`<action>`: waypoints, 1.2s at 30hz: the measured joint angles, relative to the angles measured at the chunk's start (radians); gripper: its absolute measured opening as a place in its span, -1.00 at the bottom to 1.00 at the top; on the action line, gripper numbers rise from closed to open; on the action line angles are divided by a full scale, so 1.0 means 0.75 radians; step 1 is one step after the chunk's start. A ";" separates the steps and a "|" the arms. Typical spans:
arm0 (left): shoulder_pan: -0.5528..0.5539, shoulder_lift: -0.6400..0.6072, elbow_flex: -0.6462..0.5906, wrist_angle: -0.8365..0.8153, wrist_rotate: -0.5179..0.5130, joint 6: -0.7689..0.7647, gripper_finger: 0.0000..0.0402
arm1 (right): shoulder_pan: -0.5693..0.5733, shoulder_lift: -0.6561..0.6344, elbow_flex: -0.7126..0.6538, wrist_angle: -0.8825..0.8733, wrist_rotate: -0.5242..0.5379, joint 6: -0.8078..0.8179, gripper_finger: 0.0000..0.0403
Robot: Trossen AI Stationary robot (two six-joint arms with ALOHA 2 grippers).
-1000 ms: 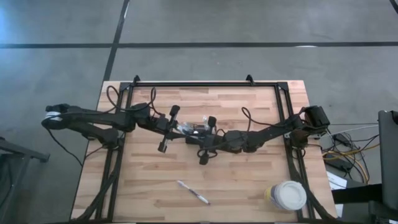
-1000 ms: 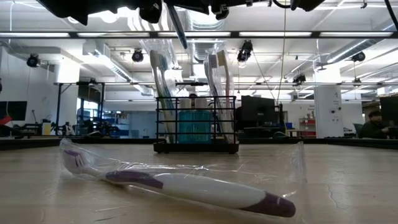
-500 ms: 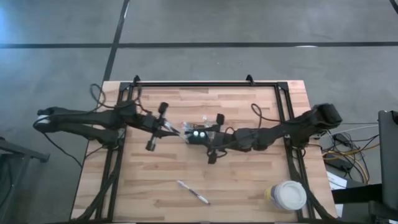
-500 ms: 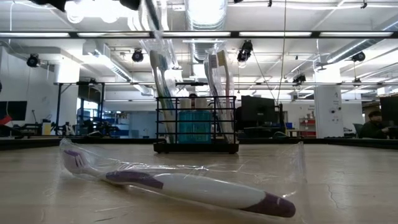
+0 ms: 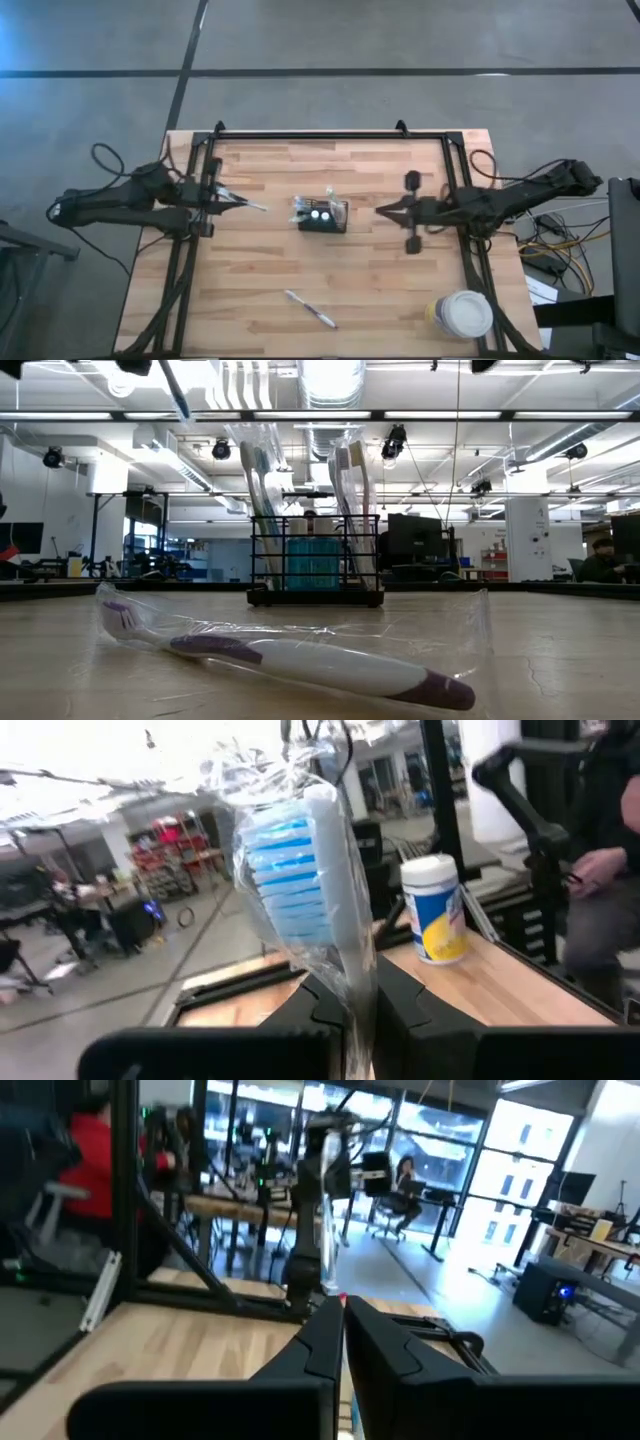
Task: Pick & Place toothbrushing station
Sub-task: Put the blue toothbrush into the black wire organizer
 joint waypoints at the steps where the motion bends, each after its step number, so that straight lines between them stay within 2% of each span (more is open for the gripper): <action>1: 0.000 -0.021 -0.026 0.002 -0.014 -0.001 -0.92 | 0.000 -0.055 -0.053 0.022 0.000 0.015 -0.94; 6: 0.001 -0.100 -0.190 0.081 -0.087 -0.034 -0.91 | 0.000 -0.290 -0.306 0.146 0.007 0.062 -0.96; 11: 0.001 -0.184 -0.322 0.124 -0.132 -0.089 -0.92 | 0.000 -0.454 -0.495 0.154 0.026 0.133 -0.96; 20: 0.008 -0.343 -0.518 0.198 -0.161 -0.123 -0.91 | -0.001 -0.638 -0.715 0.282 0.027 0.171 -0.96; 29: 0.012 -0.363 -0.537 0.254 -0.161 -0.125 -0.92 | -0.001 -0.701 -0.817 0.314 0.102 0.211 -0.96; 36: 0.045 -0.238 -0.463 0.375 -0.161 -0.064 -0.92 | -0.001 -0.701 -0.816 0.337 0.102 0.205 -0.96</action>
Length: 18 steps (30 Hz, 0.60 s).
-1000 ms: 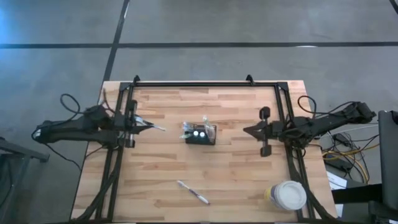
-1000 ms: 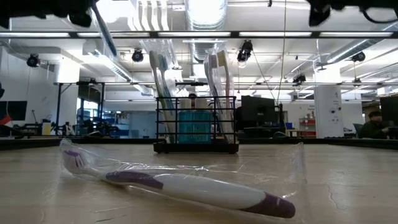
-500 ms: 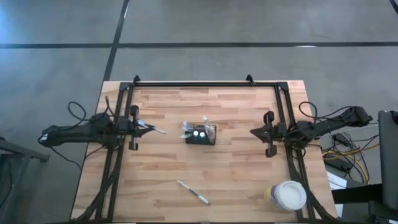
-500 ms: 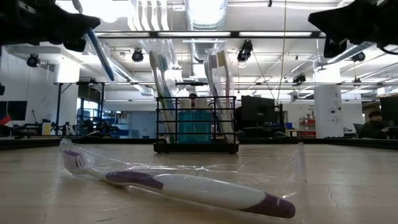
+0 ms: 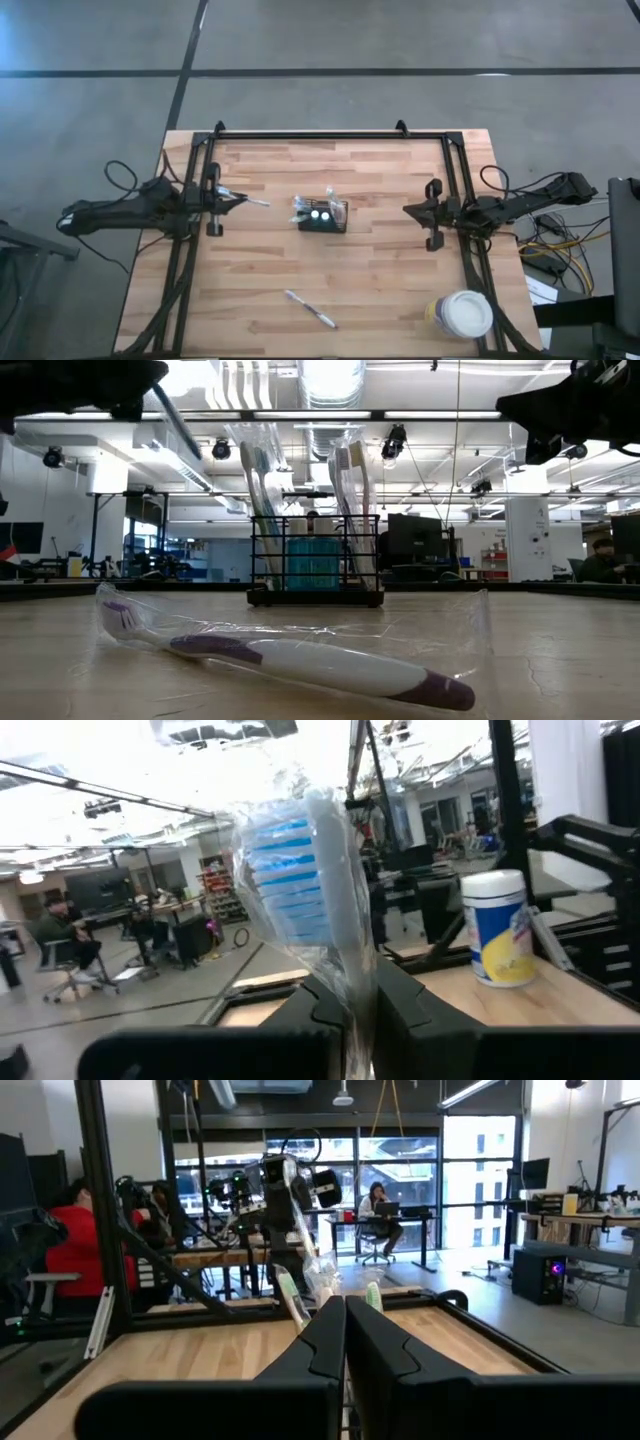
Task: Pick & Place toothbrushing station
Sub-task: Put the blue toothbrush into the black wire organizer
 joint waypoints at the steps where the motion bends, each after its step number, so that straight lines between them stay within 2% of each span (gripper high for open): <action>1: 0.008 0.036 0.018 0.020 0.001 0.010 -0.92 | 0.000 0.000 0.000 0.000 0.000 -0.002 -0.96; 10: 0.079 0.496 0.386 0.059 0.190 0.167 -0.92 | 0.000 0.002 0.000 -0.001 -0.001 -0.017 -0.96; 15: 0.182 0.744 0.610 0.055 0.483 0.204 -0.92 | 0.000 0.002 0.001 -0.010 -0.001 -0.017 -0.96; 18: 0.273 0.907 0.733 -0.002 0.589 0.186 -0.92 | 0.000 0.002 0.001 -0.013 -0.002 -0.018 -0.96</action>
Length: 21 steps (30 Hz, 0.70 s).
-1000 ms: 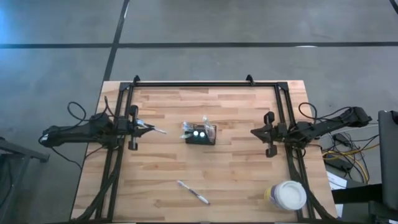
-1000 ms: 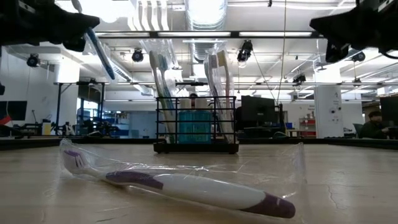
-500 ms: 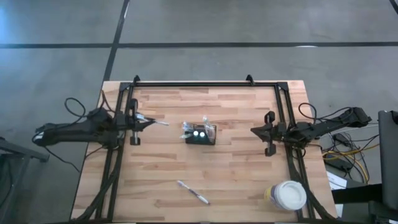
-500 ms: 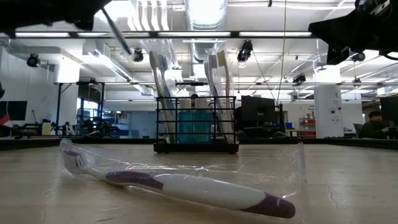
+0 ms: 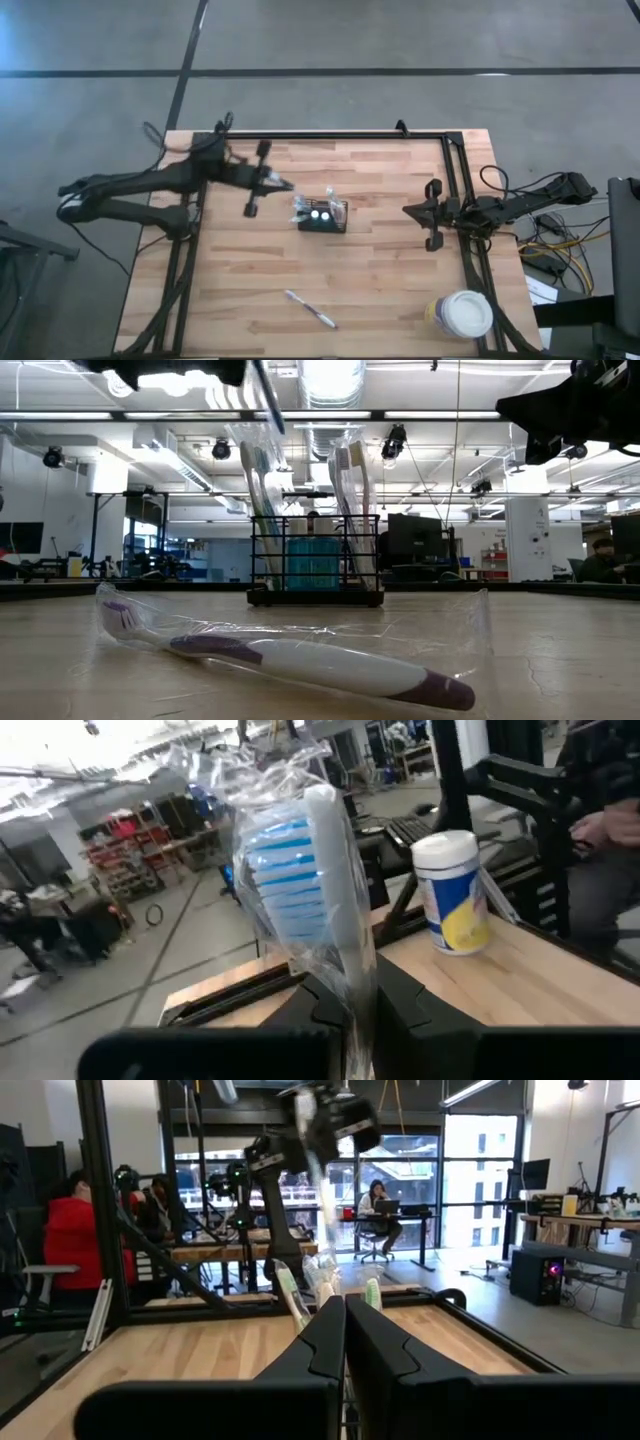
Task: Pick & Place toothbrushing station
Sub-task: Put the blue toothbrush into the black wire organizer
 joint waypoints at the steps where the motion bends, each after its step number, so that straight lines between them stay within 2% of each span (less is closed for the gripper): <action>1: 0.029 0.054 0.040 -0.010 0.034 -0.001 -0.92 | 0.000 0.000 0.000 0.000 -0.002 0.000 -0.96; 6: 0.127 0.295 0.153 -0.083 0.258 -0.003 -0.92 | 0.000 0.005 0.000 -0.001 -0.007 0.003 -0.96; 12: 0.181 0.434 0.204 -0.086 0.378 0.028 -0.91 | 0.000 0.018 0.001 -0.008 -0.008 0.004 -0.96; 21: 0.205 0.537 0.191 -0.140 0.413 0.095 -0.90 | 0.000 0.024 0.001 -0.039 -0.008 0.005 -0.96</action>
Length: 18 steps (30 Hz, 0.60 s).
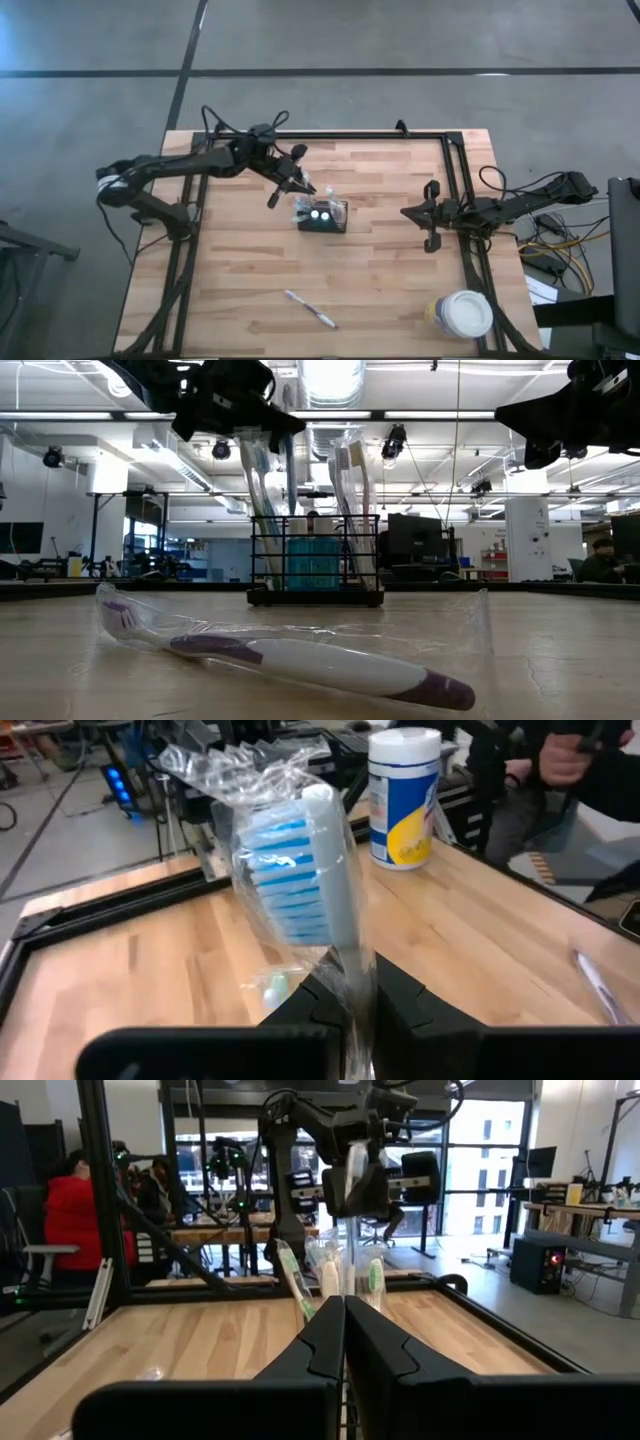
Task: Pick & Place toothbrushing station
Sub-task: Put the blue toothbrush into the black wire organizer
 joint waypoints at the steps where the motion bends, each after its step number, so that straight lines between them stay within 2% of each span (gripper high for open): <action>1: 0.000 0.005 0.000 -0.003 0.001 0.006 -0.90 | 0.000 0.000 0.000 0.000 0.000 0.000 -0.96; 10: 0.011 0.014 0.003 -0.138 -0.009 0.103 -0.90 | 0.000 0.000 0.000 0.001 0.001 0.014 -0.96; 18: 0.011 0.060 -0.011 -0.141 -0.028 0.163 -0.90 | 0.000 0.000 0.000 0.004 0.005 0.009 -0.96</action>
